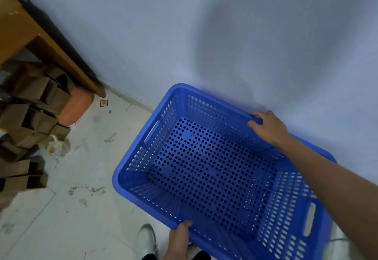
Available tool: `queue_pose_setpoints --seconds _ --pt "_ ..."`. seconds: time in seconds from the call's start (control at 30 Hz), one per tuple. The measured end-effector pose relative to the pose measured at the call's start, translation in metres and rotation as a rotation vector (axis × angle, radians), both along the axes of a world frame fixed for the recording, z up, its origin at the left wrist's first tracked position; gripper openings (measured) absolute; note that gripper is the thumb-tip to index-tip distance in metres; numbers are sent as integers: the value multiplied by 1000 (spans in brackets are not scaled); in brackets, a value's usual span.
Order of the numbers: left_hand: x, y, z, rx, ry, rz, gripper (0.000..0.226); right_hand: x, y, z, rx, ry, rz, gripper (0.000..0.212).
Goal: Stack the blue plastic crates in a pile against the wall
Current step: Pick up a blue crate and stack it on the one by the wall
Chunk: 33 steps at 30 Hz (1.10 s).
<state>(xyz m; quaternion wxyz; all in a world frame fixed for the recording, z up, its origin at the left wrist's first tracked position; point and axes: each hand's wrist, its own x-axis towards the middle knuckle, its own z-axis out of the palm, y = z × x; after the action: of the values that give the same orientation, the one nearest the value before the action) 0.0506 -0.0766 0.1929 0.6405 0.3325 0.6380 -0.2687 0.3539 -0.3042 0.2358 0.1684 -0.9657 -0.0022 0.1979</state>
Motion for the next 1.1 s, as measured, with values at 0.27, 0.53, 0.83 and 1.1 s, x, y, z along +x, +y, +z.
queue_pose_setpoints --seconds 0.27,0.53,0.83,1.1 --pt "11 7 -7 -9 -14 -317 69 -21 -1 2 -2 205 61 81" --pt "2 43 40 179 -233 -842 84 -137 20 10 267 388 -157 77" --pt "6 96 55 313 -338 -1568 114 -279 32 15 249 367 -327 73" --pt "5 111 69 726 -678 -1923 65 -365 43 20 89 308 -329 69"
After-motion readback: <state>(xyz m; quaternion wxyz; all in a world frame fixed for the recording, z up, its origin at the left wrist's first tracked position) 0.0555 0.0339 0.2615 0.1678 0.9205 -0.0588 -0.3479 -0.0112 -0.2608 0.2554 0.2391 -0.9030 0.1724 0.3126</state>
